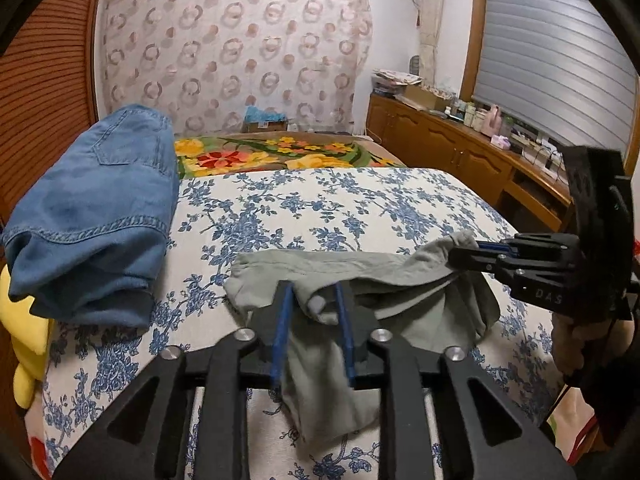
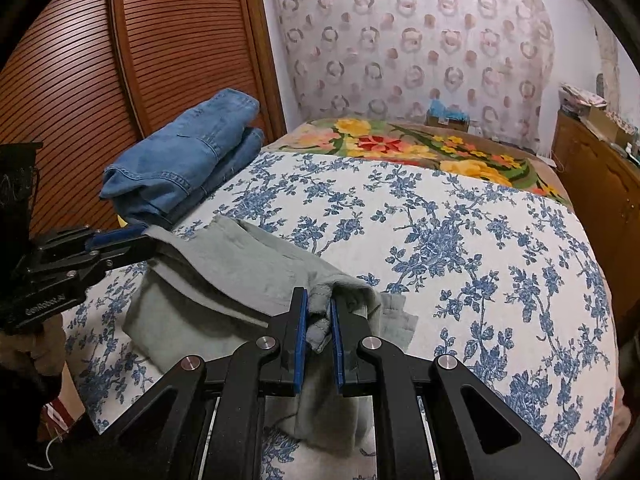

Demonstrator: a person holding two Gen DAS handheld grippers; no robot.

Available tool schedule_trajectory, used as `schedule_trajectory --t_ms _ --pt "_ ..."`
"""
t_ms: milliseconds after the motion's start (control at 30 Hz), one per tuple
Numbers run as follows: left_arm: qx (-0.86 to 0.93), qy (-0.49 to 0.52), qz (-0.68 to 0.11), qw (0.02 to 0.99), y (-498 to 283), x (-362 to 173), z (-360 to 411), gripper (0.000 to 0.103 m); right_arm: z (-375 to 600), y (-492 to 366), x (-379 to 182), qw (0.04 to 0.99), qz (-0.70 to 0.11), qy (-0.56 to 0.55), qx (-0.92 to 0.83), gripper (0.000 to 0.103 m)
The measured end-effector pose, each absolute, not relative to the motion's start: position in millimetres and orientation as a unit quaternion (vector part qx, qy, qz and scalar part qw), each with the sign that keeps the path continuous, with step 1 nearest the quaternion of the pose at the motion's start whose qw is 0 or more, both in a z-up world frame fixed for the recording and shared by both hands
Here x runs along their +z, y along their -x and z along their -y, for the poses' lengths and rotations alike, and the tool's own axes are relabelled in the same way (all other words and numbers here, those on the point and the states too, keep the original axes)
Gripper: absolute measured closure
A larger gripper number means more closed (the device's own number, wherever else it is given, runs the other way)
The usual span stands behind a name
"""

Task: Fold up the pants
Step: 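Open both tools and release the folded garment onto the bed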

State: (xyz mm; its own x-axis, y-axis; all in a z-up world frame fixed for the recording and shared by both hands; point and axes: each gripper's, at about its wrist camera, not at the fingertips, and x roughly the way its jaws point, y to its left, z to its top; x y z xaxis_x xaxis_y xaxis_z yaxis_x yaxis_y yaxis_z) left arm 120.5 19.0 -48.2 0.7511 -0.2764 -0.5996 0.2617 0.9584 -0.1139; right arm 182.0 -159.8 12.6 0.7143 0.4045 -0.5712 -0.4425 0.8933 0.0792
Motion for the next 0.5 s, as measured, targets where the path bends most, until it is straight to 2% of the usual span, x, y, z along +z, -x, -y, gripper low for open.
schedule_trajectory --t_ms 67,167,500 --pt "-0.146 0.015 -0.323 0.935 -119 -49 -23 0.054 159 -184 11 0.925 -0.304 0.033 0.227 0.092" --pt "-0.155 0.025 -0.334 0.929 -117 -55 -29 0.047 157 -188 9 0.924 -0.307 0.036 0.224 0.092" --pt "-0.166 0.015 -0.364 0.916 -111 -78 -27 0.045 151 -200 11 0.924 -0.310 0.048 0.218 0.092"
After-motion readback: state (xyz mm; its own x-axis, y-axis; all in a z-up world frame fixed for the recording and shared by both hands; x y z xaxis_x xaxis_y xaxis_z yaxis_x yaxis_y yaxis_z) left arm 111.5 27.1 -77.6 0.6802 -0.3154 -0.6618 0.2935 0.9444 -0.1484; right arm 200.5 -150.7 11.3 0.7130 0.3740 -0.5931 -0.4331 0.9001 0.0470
